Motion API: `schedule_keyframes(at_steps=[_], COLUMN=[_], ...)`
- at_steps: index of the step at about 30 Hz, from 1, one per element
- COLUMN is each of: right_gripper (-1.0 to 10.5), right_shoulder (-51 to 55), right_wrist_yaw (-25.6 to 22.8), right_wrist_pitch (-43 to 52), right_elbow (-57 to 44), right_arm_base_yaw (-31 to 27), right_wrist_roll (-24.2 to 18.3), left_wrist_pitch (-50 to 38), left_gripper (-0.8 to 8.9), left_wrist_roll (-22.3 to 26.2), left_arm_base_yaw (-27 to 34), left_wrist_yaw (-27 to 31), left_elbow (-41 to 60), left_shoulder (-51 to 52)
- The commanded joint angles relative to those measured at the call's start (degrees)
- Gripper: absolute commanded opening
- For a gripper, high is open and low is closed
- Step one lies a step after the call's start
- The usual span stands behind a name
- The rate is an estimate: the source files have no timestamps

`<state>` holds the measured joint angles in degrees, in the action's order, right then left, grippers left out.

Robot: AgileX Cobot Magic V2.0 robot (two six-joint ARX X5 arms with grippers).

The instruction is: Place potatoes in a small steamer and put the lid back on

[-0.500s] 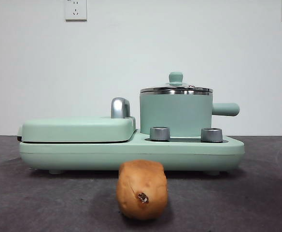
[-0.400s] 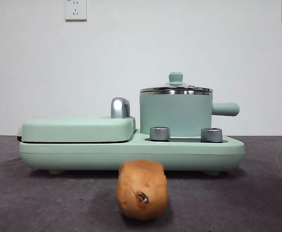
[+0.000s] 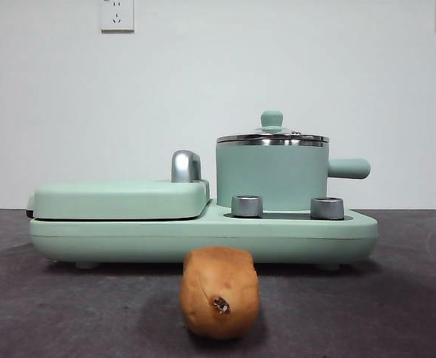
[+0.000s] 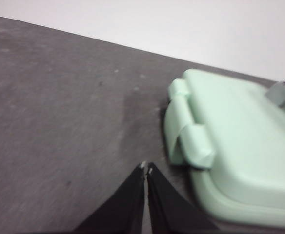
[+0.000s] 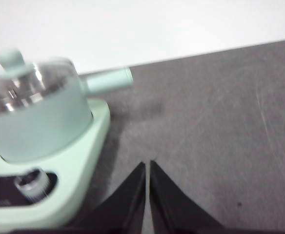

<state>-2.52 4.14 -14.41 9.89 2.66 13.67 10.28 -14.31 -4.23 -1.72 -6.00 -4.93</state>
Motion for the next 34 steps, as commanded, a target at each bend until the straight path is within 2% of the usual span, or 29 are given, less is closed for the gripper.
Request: schedule_keyframes(at_steps=[1, 6, 12, 17, 22, 25, 30, 34], right_gripper=[0.1, 0.1, 0.1, 0.1, 0.1, 0.1, 0.1, 0.1], right_shoulder=[-2.29, -7.3, -14.12, -18.73, -21.55, -22.01, -22.01, -22.01], right_wrist_yaw=[0.68, 3.32, 11.63, 19.56, 27.54, 31.02, 35.04, 35.26], right_wrist_pitch=[-1.73, -7.28, -14.62, -20.09, -21.81, -21.79, -21.88, -21.92], right_elbow=[4.92, 14.45, 25.64, 32.96, 37.7, 38.36, 38.36, 38.36], right_arm_base_yaw=[0.28, 0.28, 0.28, 0.28, 0.28, 0.28, 0.28, 0.28], right_wrist_roll=[3.15, 3.78, 2.84, 2.03, 1.97, 1.99, 2.01, 2.21], left_wrist_pitch=[-0.17, 2.93, 6.38, 10.12, 14.08, 15.54, 15.82, 15.5], left_gripper=[0.1, 0.1, 0.1, 0.09, 0.1, 0.09, 0.1, 0.35], left_wrist_roll=[-1.81, -1.42, 0.35, 2.14, 2.54, 2.69, 2.82, 2.93], left_arm_base_yaw=[-1.29, -3.41, -4.85, -5.53, -6.23, -7.17, -9.25, -10.91], left_wrist_yaw=[-0.26, -1.75, -7.96, -17.31, -27.23, -31.28, -33.07, -33.07], left_elbow=[-5.09, -13.57, -24.22, -32.48, -38.84, -41.13, -43.28, -43.8], left_shoulder=[-3.39, -11.15, -21.29, -29.09, -35.1, -37.09, -38.69, -39.01])
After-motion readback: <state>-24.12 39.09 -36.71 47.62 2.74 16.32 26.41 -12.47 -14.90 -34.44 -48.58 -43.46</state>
